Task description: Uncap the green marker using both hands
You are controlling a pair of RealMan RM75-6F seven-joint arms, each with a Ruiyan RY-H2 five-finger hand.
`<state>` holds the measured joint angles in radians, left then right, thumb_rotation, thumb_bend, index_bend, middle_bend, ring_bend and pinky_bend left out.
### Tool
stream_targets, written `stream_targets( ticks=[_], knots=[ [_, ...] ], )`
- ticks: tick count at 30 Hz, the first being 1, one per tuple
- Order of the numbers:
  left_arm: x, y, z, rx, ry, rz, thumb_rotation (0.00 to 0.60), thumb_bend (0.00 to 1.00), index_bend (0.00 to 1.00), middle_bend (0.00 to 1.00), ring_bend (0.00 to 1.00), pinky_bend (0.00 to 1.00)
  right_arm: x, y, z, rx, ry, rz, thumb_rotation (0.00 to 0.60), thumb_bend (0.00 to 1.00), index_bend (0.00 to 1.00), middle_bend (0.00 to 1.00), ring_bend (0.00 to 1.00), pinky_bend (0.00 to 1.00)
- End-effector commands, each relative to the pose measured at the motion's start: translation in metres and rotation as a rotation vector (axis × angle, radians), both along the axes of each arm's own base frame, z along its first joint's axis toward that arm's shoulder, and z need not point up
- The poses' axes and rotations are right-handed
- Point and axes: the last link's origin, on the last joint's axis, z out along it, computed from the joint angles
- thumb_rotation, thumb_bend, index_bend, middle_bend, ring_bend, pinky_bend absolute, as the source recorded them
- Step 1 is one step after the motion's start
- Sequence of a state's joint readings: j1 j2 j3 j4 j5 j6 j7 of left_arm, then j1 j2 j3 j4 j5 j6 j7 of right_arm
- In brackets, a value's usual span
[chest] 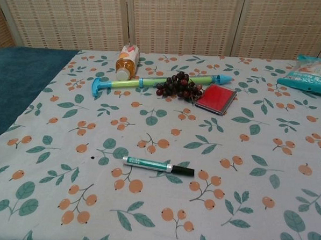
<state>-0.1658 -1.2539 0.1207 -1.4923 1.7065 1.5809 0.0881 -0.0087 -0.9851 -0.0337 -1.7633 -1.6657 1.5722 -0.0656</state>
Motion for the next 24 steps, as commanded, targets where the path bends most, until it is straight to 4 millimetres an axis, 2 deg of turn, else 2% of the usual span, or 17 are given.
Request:
stream_targets(
  ticks=[1, 2, 5, 7, 13, 17, 21, 24],
  knots=[
    [0.008, -0.004, -0.012, -0.052, -0.005, -0.043, 0.600, 0.41, 0.00, 0.00, 0.02, 0.24, 0.001, 0.000, 0.001, -0.008, -0.008, -0.001, 0.600, 0.21, 0.00, 0.00, 0.00, 0.00],
    [0.011, -0.004, -0.018, -0.065, -0.002, -0.065, 0.600, 0.42, 0.02, 0.01, 0.08, 0.32, 0.001, 0.000, 0.002, -0.011, -0.008, 0.001, 0.600, 0.21, 0.00, 0.00, 0.00, 0.00],
    [0.030, 0.001, -0.045, -0.115, 0.006, -0.176, 0.600, 0.44, 0.13, 0.10, 0.37, 0.75, 0.000, 0.000, -0.001, -0.003, -0.001, -0.001, 0.600, 0.21, 0.00, 0.00, 0.00, 0.00],
    [0.044, 0.007, -0.067, -0.159, 0.050, -0.237, 0.600, 0.44, 0.16, 0.17, 0.50, 0.89, 0.000, -0.001, -0.004, 0.011, 0.009, -0.001, 0.600, 0.21, 0.00, 0.00, 0.00, 0.00],
    [0.092, 0.017, -0.120, -0.243, 0.158, -0.367, 0.600, 0.44, 0.16, 0.23, 0.62, 0.99, -0.002, -0.006, -0.017, 0.029, 0.038, -0.015, 0.600, 0.21, 0.00, 0.00, 0.00, 0.00],
    [0.099, 0.020, -0.130, -0.251, 0.173, -0.381, 0.600, 0.43, 0.17, 0.24, 0.64, 1.00, -0.003, -0.007, -0.019, 0.035, 0.044, -0.023, 0.600, 0.21, 0.00, 0.00, 0.00, 0.00],
    [0.133, 0.049, -0.175, -0.270, 0.190, -0.415, 0.600, 0.43, 0.18, 0.25, 0.65, 1.00, -0.009, -0.014, -0.022, 0.033, 0.060, -0.052, 0.600, 0.21, 0.00, 0.00, 0.00, 0.00],
    [0.141, 0.057, -0.189, -0.269, 0.188, -0.422, 0.600, 0.42, 0.19, 0.26, 0.66, 1.00, -0.010, -0.015, -0.022, 0.031, 0.064, -0.061, 0.600, 0.21, 0.00, 0.00, 0.00, 0.00]
  ],
)
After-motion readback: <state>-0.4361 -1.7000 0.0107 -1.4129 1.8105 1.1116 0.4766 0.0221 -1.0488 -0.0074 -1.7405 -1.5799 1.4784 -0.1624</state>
